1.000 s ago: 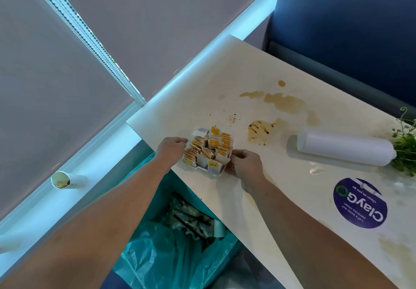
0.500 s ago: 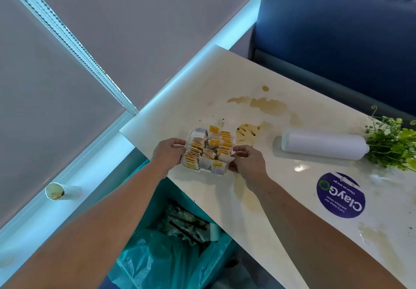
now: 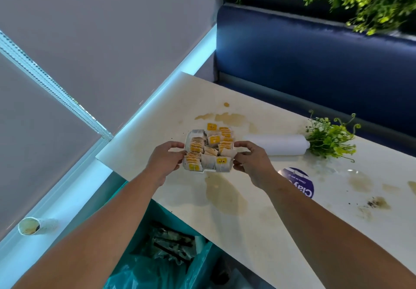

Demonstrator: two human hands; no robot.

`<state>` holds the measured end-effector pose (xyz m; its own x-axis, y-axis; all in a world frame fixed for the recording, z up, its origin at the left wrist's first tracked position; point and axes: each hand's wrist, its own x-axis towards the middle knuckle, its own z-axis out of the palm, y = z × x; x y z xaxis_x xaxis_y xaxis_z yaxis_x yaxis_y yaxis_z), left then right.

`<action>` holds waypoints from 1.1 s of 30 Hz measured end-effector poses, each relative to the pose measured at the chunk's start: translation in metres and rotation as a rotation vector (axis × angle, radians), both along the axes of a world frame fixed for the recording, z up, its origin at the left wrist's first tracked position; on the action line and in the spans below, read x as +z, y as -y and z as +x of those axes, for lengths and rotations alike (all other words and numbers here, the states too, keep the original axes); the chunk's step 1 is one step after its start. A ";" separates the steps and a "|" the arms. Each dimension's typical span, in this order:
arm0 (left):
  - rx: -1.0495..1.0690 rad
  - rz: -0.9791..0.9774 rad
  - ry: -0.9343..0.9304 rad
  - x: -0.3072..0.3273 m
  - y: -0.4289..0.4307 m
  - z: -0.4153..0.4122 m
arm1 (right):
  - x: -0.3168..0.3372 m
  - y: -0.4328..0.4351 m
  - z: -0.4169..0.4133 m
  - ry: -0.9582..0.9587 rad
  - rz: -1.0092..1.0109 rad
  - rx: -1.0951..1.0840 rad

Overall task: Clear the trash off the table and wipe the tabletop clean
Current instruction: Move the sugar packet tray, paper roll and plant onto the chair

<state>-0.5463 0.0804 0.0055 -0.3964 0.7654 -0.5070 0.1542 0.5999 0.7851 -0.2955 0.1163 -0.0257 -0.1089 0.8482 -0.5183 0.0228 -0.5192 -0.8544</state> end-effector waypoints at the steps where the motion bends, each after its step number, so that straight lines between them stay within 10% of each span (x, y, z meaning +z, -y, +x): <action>1: -0.010 0.016 0.006 0.004 -0.002 0.009 | 0.005 0.000 0.009 0.001 0.006 -0.009; 33: -0.451 0.094 0.256 0.069 0.043 0.489 | 0.081 0.155 0.473 -0.041 0.084 -0.510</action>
